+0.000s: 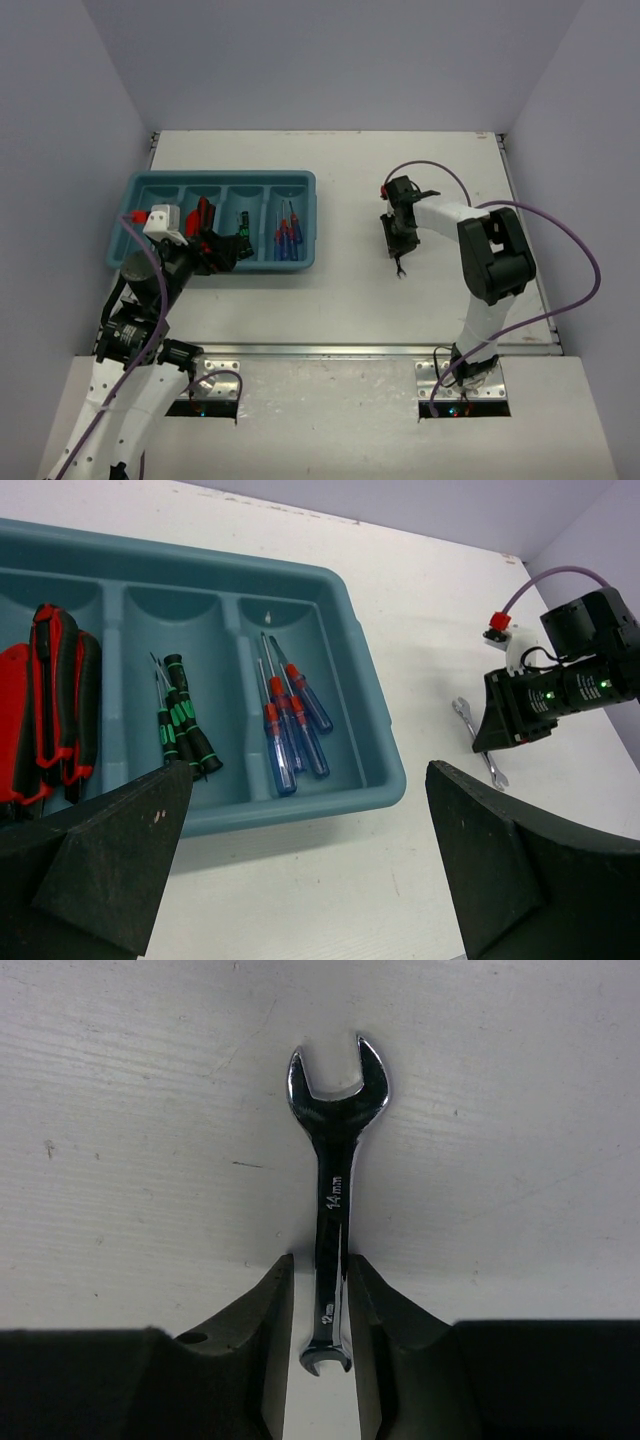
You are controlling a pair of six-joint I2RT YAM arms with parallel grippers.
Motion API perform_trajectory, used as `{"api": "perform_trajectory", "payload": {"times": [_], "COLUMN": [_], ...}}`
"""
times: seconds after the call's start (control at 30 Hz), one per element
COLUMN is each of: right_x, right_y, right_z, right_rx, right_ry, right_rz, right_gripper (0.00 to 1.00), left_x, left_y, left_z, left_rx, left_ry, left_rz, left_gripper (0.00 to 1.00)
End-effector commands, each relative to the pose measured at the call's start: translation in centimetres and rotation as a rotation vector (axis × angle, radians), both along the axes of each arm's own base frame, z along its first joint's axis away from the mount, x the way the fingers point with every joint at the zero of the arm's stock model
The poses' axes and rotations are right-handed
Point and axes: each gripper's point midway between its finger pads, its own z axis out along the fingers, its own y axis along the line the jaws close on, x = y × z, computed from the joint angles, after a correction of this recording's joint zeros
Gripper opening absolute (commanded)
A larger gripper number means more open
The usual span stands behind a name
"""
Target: Sort the tools into containers
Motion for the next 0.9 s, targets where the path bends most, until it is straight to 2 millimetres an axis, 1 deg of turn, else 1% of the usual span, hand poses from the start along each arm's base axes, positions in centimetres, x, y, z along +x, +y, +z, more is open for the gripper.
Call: {"api": "perform_trajectory", "payload": {"times": [0.0,0.17,0.2,0.3,0.43,0.47,0.53,0.63,0.77,0.83,0.87], "right_x": [-2.3,-2.2,-2.1,-2.0,-2.1,-2.2,-2.5,-2.8,-3.4,-3.7,-3.7], "right_y": [-1.4,-0.7,-0.4,0.3,1.7,2.0,2.5,3.5,5.3,6.6,7.3], "right_z": [-2.6,-2.7,-2.4,-1.1,1.9,1.9,3.0,4.0,5.7,7.0,7.7], "right_rx": [-0.086,-0.053,-0.035,0.012,0.113,0.13,0.165,0.229,0.317,0.363,0.383], "right_ry": [0.119,0.127,0.121,0.079,0.0,0.004,-0.021,-0.04,-0.078,-0.108,-0.129], "right_rz": [0.011,0.021,0.024,0.027,0.034,0.038,0.048,0.068,0.102,0.136,0.151], "right_gripper": [0.22,0.02,0.0,0.0,0.0,0.0,0.0,0.0,0.0,0.0,0.0], "left_x": [0.1,0.2,0.2,0.3,0.5,0.5,0.8,1.2,1.6,1.8,1.8], "left_y": [-0.1,-0.1,0.0,-0.1,-0.4,-0.4,-0.5,-0.8,-3.4,-5.2,-6.0], "left_z": [1.6,1.5,1.4,1.1,1.0,0.9,0.6,0.2,-0.8,-2.4,-2.4], "left_rx": [-0.025,-0.024,-0.024,-0.022,-0.021,-0.019,-0.014,-0.012,-0.101,-0.18,-0.242], "left_ry": [-0.05,-0.044,-0.038,-0.026,-0.013,-0.01,0.013,0.044,0.083,0.143,0.156], "left_rz": [0.003,0.007,0.01,0.006,-0.007,-0.007,-0.009,-0.016,-0.13,-0.195,-0.218], "left_gripper": [1.0,1.0,1.0,1.0,1.0,1.0,1.0,1.0,1.0,1.0,1.0]}}
